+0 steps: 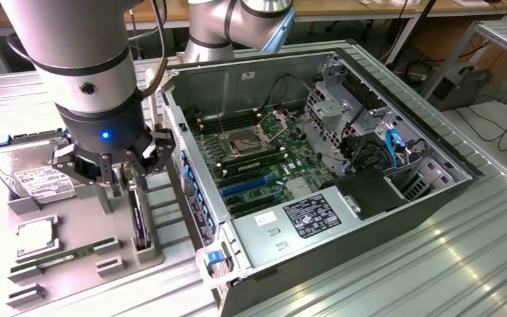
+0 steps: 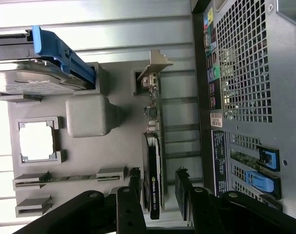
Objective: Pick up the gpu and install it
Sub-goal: 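Pick up the gpu and move the gpu toward the slot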
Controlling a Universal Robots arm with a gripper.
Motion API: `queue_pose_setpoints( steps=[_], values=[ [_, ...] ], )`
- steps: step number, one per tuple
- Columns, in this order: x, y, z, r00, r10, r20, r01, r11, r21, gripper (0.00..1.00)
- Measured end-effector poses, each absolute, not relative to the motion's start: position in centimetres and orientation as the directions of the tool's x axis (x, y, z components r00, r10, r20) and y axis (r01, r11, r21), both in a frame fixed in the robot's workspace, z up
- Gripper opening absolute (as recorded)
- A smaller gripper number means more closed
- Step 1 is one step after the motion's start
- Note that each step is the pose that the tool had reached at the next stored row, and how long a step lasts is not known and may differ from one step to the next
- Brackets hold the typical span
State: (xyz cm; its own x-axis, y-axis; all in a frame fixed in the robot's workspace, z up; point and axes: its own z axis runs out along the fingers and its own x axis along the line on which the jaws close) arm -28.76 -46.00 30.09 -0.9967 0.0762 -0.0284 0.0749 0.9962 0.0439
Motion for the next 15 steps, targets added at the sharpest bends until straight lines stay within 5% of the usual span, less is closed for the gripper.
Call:
queue_pose_setpoints(
  steps=[15],
  values=[
    [-28.8, -46.0, 28.4, -0.997, 0.076, -0.029, 0.075, 0.996, 0.044, 0.42]
  ],
)
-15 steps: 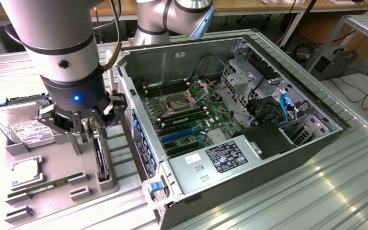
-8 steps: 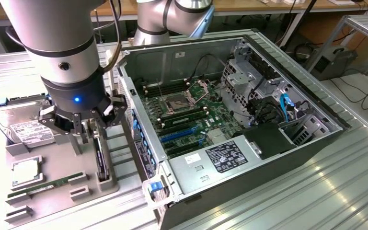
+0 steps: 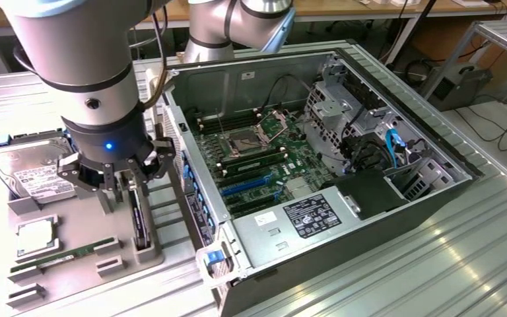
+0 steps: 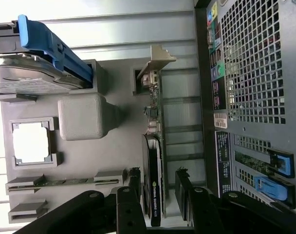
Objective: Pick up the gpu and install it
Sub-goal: 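Pick up the gpu and move the gpu toward the slot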
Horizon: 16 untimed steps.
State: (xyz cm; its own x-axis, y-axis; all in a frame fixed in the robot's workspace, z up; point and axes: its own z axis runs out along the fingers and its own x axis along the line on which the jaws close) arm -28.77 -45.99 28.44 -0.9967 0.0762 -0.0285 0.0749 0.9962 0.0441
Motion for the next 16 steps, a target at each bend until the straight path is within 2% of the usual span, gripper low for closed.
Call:
queue_pose_setpoints(
  steps=[16],
  values=[
    [-28.8, -45.8, 27.0, -0.997, 0.076, -0.029, 0.075, 0.996, 0.045, 0.42]
  ],
)
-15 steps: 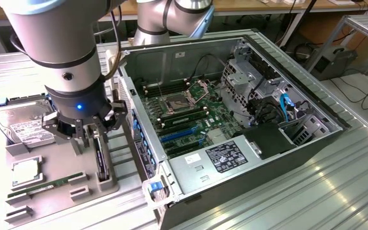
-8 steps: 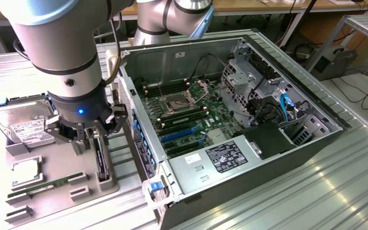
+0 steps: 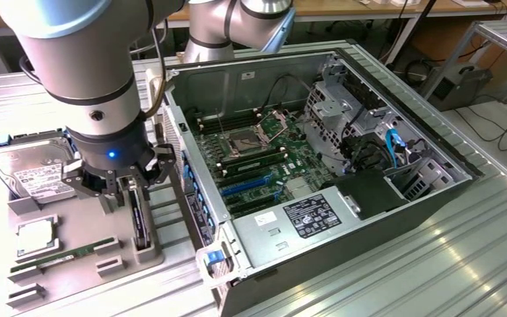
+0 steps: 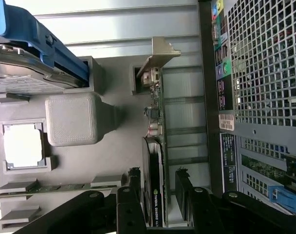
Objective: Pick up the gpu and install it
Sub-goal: 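Pick up the gpu and move the gpu toward the slot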
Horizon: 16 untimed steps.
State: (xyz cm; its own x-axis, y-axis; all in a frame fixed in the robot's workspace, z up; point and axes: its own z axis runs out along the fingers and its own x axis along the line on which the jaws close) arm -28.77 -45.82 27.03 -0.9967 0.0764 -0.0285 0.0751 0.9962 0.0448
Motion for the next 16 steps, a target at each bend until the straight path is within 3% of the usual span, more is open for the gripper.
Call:
queue_pose_setpoints(
  steps=[12, 13, 16],
  values=[
    [-29.3, -44.8, 24.4, -0.997, 0.078, -0.028, 0.077, 0.996, 0.047, 0.42],
    [-29.3, -44.8, 24.4, -0.997, 0.078, -0.028, 0.076, 0.996, 0.047, 0.27],
    [-29.3, -44.8, 24.5, -0.998, 0.061, -0.027, 0.06, 0.997, 0.053, 0.27]
  ],
)
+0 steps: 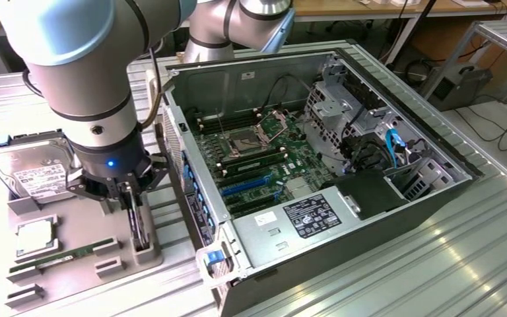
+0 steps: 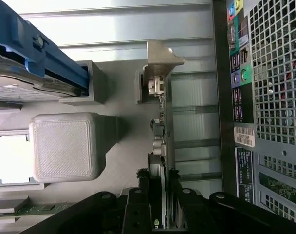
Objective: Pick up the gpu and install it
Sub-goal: 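Pick up the gpu and move the gpu toward the slot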
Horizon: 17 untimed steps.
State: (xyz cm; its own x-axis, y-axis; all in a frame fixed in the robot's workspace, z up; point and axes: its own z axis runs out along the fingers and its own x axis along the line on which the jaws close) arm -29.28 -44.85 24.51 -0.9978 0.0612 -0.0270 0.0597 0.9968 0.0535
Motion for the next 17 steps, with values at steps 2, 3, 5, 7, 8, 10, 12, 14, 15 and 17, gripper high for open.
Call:
queue_pose_setpoints(
  steps=[2, 3, 5, 7, 8, 10, 12, 14, 15, 17],
  values=[
    [-29.3, -44.8, 24.6, -0.998, 0.056, -0.026, 0.055, 0.997, 0.055, 0.27],
    [-29.3, -44.8, 24.6, -0.998, 0.053, -0.026, 0.052, 0.997, 0.057, 0.27],
    [-29.3, -44.8, 24.7, -0.999, 0.048, -0.024, 0.046, 0.997, 0.06, 0.27],
    [-29.3, -44.8, 24.9, -0.999, 0.04, -0.023, 0.038, 0.997, 0.063, 0.27],
    [-29.3, -44.8, 25.1, -0.999, 0.035, -0.023, 0.034, 0.997, 0.064, 0.26],
    [-29.3, -44.8, 25.3, -0.999, 0.029, -0.022, 0.027, 0.997, 0.066, 0.26],
    [-29.3, -44.8, 25.7, -0.999, 0.023, -0.022, 0.022, 0.998, 0.067, 0.26],
    [-29.3, -44.8, 26.2, -1.0, 0.018, -0.021, 0.016, 0.998, 0.068, 0.26],
    [-29.3, -44.8, 26.5, -1.0, 0.016, -0.021, 0.014, 0.998, 0.069, 0.26],
    [-29.3, -44.8, 27.1, -1.0, 0.012, -0.021, 0.01, 0.998, 0.07, 0.26]
  ],
)
